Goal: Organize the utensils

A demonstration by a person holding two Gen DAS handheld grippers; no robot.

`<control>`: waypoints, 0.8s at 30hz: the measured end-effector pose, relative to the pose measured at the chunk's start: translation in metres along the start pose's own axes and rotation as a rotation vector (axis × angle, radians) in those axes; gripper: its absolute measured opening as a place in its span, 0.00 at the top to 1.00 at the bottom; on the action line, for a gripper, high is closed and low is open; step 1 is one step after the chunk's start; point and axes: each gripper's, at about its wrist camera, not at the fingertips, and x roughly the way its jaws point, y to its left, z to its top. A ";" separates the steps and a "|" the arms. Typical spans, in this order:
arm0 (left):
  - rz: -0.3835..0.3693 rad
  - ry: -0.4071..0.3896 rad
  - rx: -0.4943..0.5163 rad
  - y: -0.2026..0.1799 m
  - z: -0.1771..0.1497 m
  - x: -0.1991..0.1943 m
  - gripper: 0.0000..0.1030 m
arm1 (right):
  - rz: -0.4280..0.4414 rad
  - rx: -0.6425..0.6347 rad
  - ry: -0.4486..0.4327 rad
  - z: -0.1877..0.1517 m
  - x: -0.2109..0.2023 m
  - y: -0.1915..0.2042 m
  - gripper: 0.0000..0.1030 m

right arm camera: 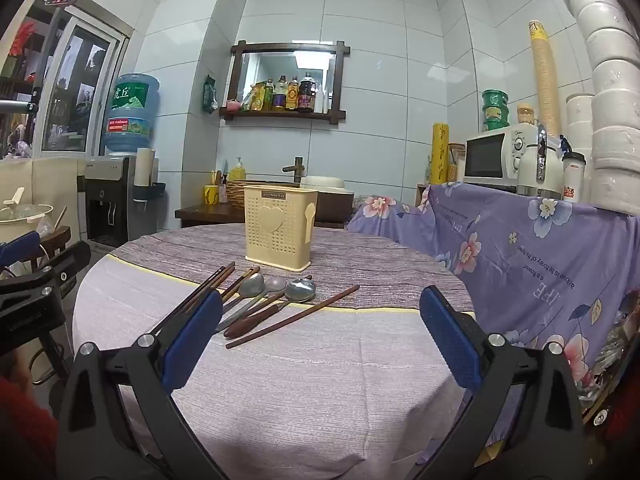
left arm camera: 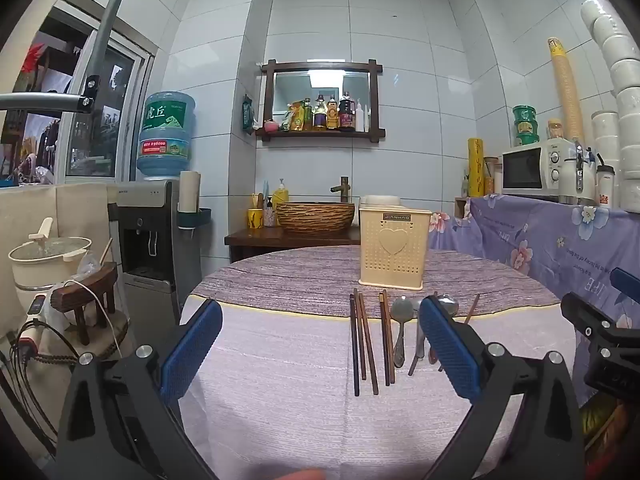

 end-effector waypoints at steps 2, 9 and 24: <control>0.000 0.000 -0.003 0.000 0.000 0.000 0.05 | 0.002 0.002 0.002 0.000 0.001 0.000 0.05; 0.000 0.006 -0.007 0.001 0.004 0.002 0.05 | 0.000 0.009 0.001 0.000 0.000 -0.003 0.05; 0.001 0.000 -0.002 0.000 0.006 0.003 0.05 | 0.001 -0.001 0.009 0.002 0.001 -0.001 0.05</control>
